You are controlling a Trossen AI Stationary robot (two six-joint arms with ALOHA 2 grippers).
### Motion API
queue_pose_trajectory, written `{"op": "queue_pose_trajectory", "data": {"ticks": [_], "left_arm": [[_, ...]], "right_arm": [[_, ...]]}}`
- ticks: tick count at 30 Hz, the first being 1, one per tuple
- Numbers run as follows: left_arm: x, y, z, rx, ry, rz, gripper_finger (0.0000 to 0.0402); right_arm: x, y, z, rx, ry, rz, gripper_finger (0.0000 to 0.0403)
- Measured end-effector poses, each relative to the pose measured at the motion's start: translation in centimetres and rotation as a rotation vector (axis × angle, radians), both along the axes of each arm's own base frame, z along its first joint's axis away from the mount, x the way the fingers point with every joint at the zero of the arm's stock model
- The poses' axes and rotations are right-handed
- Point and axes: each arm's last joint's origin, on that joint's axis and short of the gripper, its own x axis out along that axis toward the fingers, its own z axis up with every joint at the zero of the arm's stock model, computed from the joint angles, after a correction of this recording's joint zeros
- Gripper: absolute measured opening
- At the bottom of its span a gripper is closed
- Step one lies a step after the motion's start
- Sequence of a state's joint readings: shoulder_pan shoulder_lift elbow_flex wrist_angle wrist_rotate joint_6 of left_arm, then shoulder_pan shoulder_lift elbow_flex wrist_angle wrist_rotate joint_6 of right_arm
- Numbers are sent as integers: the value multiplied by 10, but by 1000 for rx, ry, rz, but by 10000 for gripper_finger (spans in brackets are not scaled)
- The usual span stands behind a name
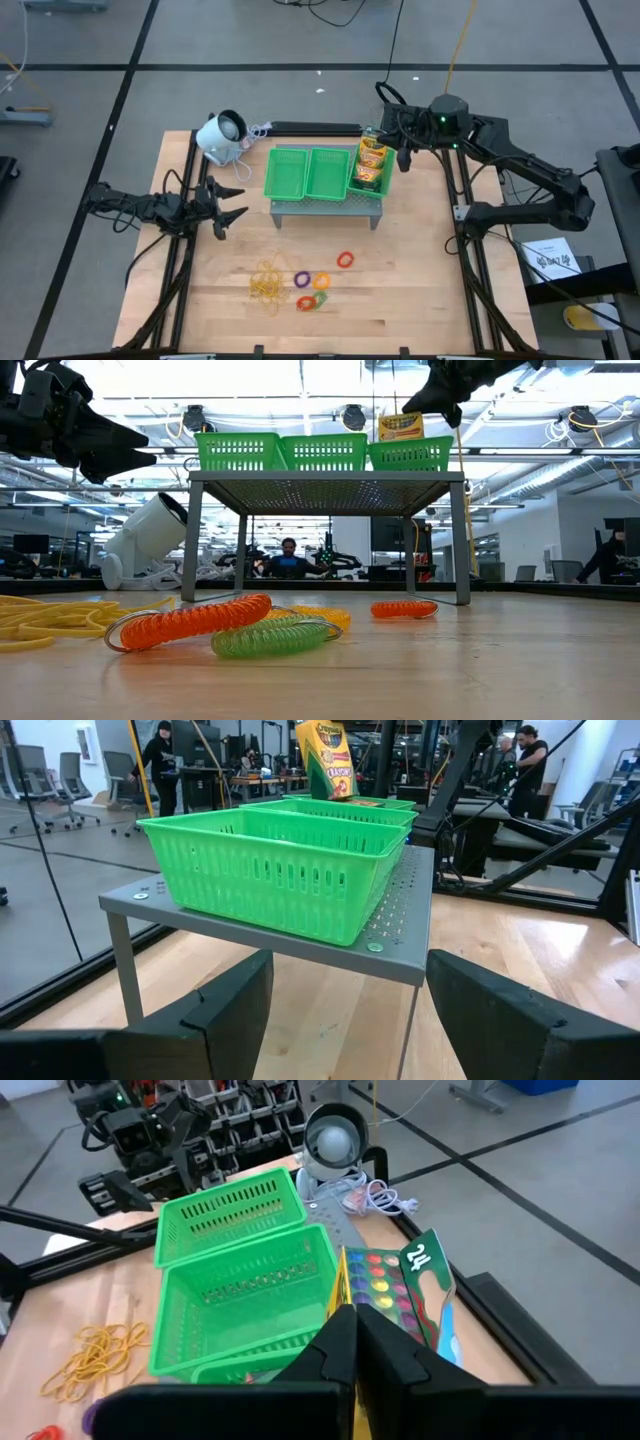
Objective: Pick & Place Office Desk Supplies
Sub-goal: Stack the right yellow crayon box on the yellow crayon box in the right green basket
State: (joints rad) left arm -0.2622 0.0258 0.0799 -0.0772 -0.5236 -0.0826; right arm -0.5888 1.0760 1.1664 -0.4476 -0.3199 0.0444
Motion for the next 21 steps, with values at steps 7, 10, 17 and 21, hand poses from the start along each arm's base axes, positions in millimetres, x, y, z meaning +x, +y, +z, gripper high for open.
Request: {"op": "queue_pose_trajectory", "data": {"ticks": [7, 10, 17, 21], "left_arm": [[0, 0, 0, 0, 0, 0, 271], [0, 0, 0, 0, 0, 0, 271], [0, 0, 0, 0, 0, 0, 271], [0, 0, 0, 0, 0, 0, 271]], "right_arm": [[-1, -1, -3, 23, 30, -53, 0], [-2, -1, -4, 23, 38, -64, 0], [-1, 1, -4, 67, 27, -21, 0], [-2, 1, -6, 69, 46, -41, 0]]}}
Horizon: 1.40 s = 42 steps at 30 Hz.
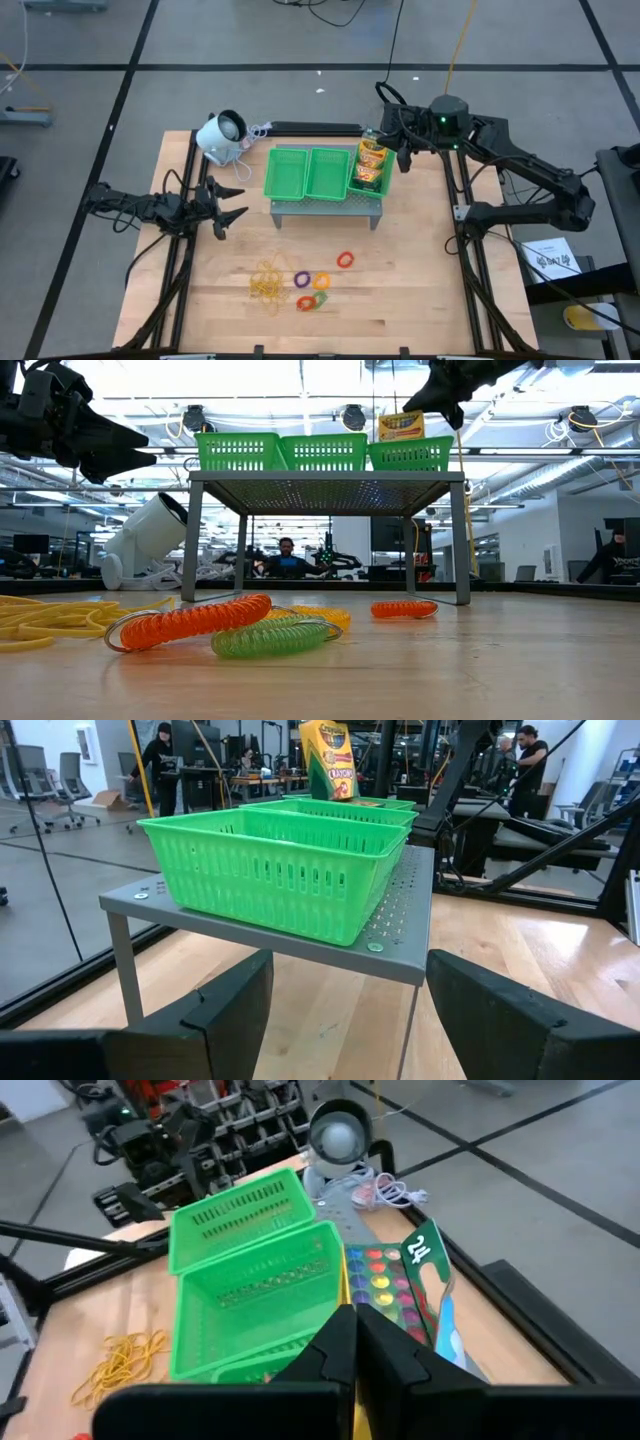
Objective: Pick & Place Office Desk Supplies
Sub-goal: Stack the right yellow crayon box on the yellow crayon box in the right green basket, then adjust the right green basket on the shelf
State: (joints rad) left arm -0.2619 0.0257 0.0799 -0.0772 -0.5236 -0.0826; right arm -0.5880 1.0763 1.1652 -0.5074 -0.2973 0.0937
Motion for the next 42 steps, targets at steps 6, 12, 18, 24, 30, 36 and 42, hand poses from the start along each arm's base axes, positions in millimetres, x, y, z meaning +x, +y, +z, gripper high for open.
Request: {"op": "queue_pose_trajectory", "data": {"ticks": [6, 12, 18, 24, 30, 36, 42], "left_arm": [[0, 0, 0, 0, 0, 0, 271], [0, 0, 0, 0, 0, 0, 271], [0, 0, 0, 0, 0, 0, 271], [0, 0, 0, 0, 0, 0, 271], [0, 0, 0, 0, 0, 0, 271], [0, 0, 0, 0, 0, 0, 271], [0, 0, 0, 0, 1, 0, 271]], "right_arm": [[-1, -2, -1, -42, 30, -63, 0], [0, -4, -8, -45, 89, -85, 0], [-1, -3, -9, -58, 103, -66, 0], [1, -1, -5, -43, 55, 10, 0], [14, 25, 4, -40, -70, 282, 0], [31, 76, 4, -50, -82, 437, 0], [43, 131, -35, -127, -50, 447, 0]]}}
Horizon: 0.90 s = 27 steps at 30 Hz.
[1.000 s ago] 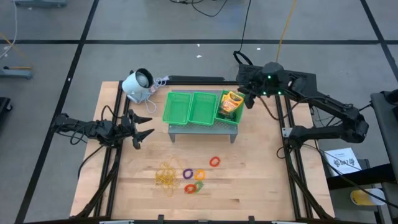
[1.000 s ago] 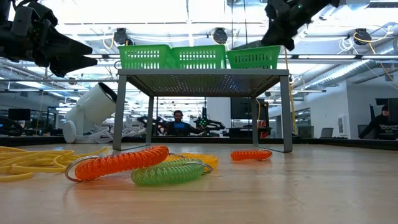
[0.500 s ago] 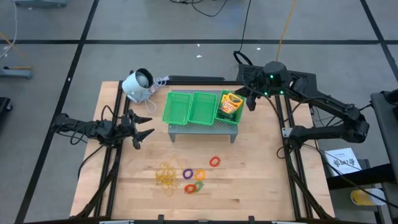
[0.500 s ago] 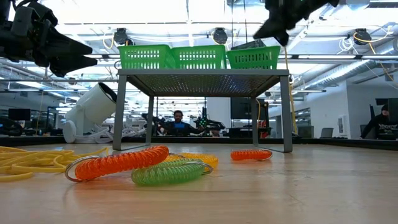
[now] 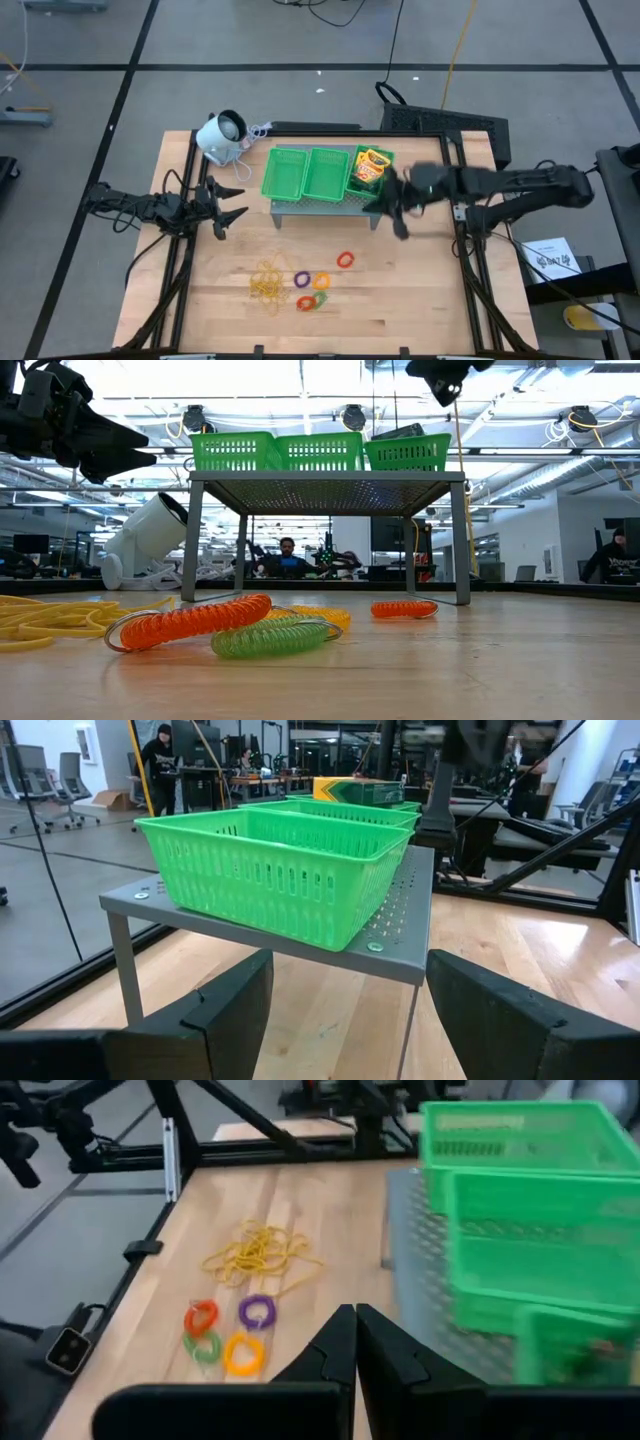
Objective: Pick & Place Office Desk Supplies
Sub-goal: Adjust the right green basket on the shelf
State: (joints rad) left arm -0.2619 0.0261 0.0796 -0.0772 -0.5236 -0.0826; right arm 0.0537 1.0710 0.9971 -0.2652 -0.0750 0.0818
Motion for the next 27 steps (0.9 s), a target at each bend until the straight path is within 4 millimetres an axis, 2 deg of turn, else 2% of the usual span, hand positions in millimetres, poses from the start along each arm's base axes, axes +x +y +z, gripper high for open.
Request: {"op": "queue_pose_trajectory", "data": {"ticks": [7, 13, 19, 24, 27], "left_arm": [[0, 0, 0, 0, 0, 0, 271], [0, 0, 0, 0, 0, 0, 271], [0, 0, 0, 0, -1, 0, 271], [0, 0, 0, 0, 0, 0, 271], [0, 0, 0, 0, -1, 0, 271]], "right_arm": [[-5, 52, -41, -69, -129, 32, 0], [-21, 79, -58, -154, -118, -65, 0], [-34, 79, -79, -233, -81, -377, 0], [-39, 69, -103, -165, -53, -508, 0], [-44, 65, -111, -128, -42, -546, 0]]}}
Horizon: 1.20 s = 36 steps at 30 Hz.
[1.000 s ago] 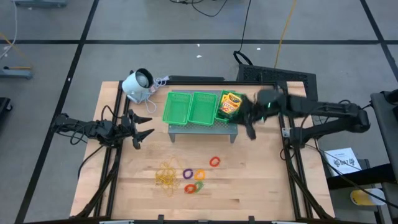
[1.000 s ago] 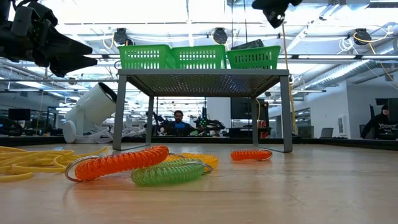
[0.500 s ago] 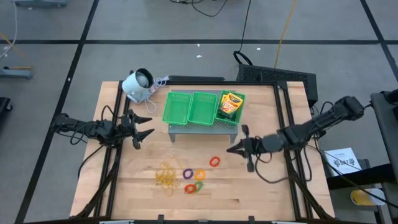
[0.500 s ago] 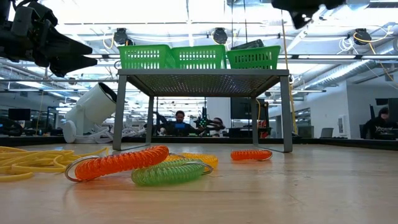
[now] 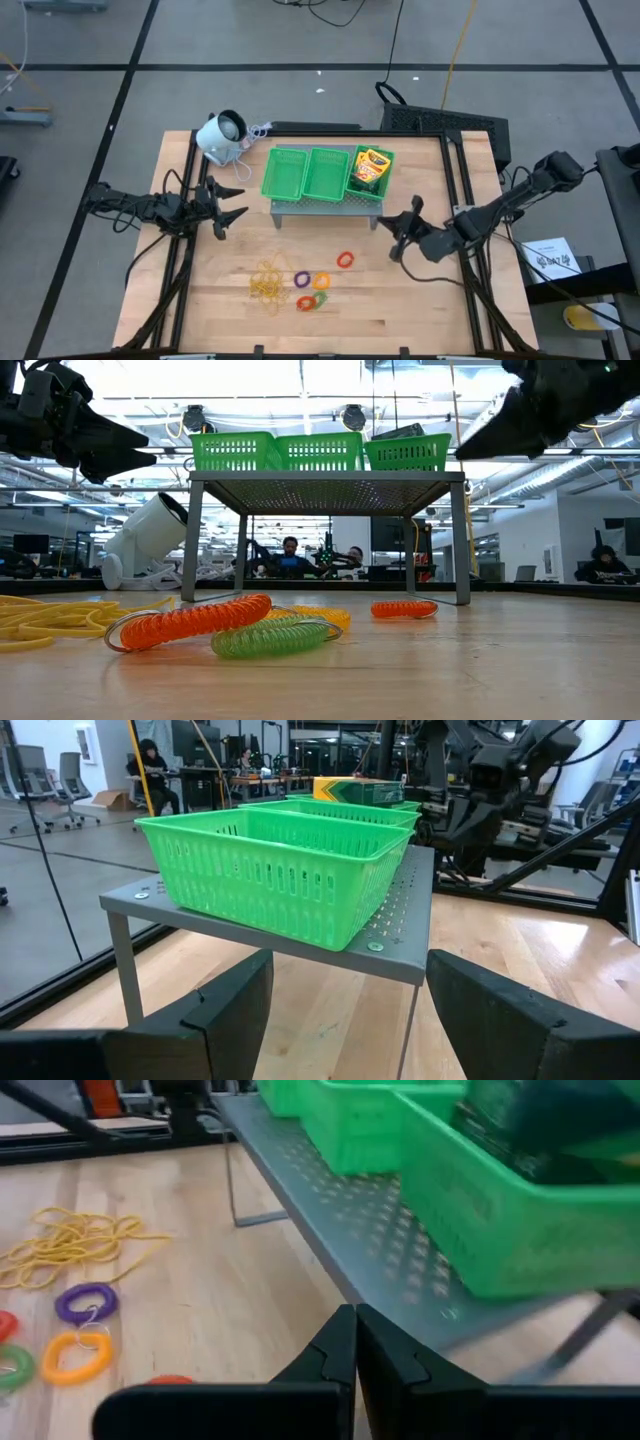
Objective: Pick & Place Office Desk Supplies
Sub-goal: Adjust the right green basket on the shelf
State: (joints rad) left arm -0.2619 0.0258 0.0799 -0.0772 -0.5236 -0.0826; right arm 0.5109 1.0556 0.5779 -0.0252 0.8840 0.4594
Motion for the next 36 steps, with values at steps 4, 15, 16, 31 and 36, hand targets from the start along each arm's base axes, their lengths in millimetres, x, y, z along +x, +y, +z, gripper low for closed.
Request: {"op": "queue_pose_trajectory", "data": {"ticks": [4, 15, 16, 31, 36], "left_arm": [[0, 0, 0, 0, 0, 0, 271], [0, 0, 0, 0, 0, 0, 271], [0, 0, 0, 0, 0, 0, 271], [0, 0, 0, 0, 0, 0, 271], [0, 0, 0, 0, 0, 0, 271]], "right_arm": [[-11, -9, -1, -34, 2, -128, 0], [-30, -63, 9, -133, 68, -435, 0], [-29, -68, 10, -127, 82, -437, 0], [-12, -118, 24, -114, 103, -323, 0], [-11, -131, 25, -86, 87, -275, 0]]}}
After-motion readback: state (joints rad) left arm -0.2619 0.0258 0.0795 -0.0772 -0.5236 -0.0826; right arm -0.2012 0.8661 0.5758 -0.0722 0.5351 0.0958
